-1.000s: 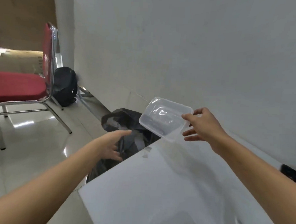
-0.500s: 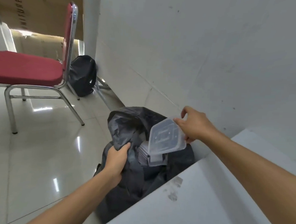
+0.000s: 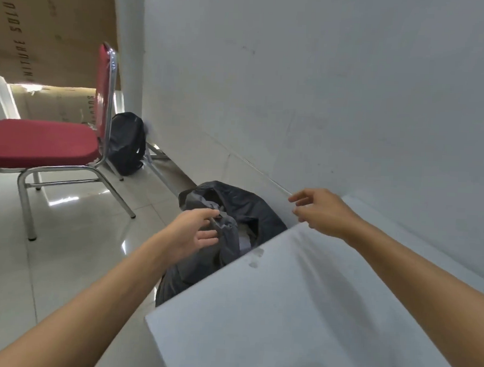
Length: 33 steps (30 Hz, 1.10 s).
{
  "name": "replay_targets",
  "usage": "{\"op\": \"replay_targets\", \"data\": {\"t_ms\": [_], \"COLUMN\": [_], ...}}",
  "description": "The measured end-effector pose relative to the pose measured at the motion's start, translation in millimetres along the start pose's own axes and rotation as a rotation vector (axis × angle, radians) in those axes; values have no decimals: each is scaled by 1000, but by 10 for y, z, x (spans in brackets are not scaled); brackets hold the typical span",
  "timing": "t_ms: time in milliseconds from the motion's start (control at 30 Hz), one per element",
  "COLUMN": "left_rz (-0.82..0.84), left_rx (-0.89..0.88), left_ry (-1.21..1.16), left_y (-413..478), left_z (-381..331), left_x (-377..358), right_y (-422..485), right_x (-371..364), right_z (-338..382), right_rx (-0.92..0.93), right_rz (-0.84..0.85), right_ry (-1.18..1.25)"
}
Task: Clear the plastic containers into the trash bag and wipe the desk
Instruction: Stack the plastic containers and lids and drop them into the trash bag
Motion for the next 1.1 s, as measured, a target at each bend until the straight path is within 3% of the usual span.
{"op": "replay_targets", "data": {"t_ms": [200, 400, 733, 933, 1100], "left_rz": [-5, 86, -75, -116, -146], "left_rx": [-201, -286, -295, -329, -499], "left_ry": [333, 676, 775, 752, 772], "left_y": [-1068, -2097, -2863, -3053, -3193], "left_z": [-236, 135, 742, 851, 649], "left_x": [-219, -512, -586, -830, -982], "right_y": [-1429, -2643, -3779, -3766, -3682], "right_x": [651, 813, 781, 834, 861], "right_z": [-395, -570, -1079, -1298, -1176], "right_rx": [-98, -137, -244, -210, -132], "right_rz": [-61, -92, -109, -299, -475], "right_ry": [228, 276, 250, 27, -192]}}
Point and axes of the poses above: each hand's wrist, its own y-axis towards the middle knuckle, its own x-axis out of the back of the hand, z = x × y, the point moved 10 cm from there along y, towards the middle knuckle, and after that the axes turned 6 degrees about -z, right-handed, at the moved point
